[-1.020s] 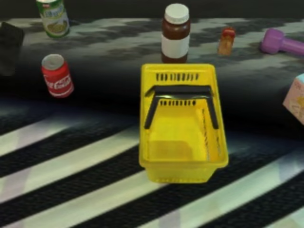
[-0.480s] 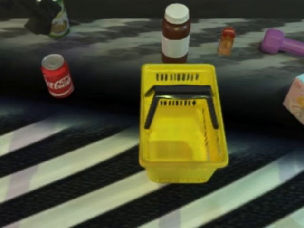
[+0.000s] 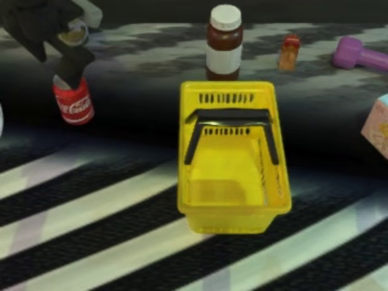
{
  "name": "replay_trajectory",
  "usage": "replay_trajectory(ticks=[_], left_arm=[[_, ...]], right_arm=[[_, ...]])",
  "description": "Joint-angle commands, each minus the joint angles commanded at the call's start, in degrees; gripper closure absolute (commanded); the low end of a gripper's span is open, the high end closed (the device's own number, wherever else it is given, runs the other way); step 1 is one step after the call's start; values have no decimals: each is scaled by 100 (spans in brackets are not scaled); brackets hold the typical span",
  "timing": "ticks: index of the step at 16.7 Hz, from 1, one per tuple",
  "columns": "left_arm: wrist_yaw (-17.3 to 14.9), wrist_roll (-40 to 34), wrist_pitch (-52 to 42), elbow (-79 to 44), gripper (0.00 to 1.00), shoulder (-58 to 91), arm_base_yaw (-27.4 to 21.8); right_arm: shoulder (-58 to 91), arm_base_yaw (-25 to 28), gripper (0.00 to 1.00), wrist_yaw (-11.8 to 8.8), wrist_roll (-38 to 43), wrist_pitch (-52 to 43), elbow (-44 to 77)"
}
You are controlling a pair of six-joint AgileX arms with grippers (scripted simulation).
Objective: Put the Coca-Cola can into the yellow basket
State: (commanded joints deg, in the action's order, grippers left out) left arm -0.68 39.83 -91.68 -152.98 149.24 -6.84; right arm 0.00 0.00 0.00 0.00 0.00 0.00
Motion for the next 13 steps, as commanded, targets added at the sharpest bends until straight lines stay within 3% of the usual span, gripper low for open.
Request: replay_trajectory(ticks=[9, 13], left_arm=[[17, 72, -160, -266, 0, 317, 25], [22, 82, 365, 398, 0, 133, 5]], right_arm=[[0, 0, 0, 0, 0, 0, 0], [0, 0, 0, 0, 0, 0, 0]])
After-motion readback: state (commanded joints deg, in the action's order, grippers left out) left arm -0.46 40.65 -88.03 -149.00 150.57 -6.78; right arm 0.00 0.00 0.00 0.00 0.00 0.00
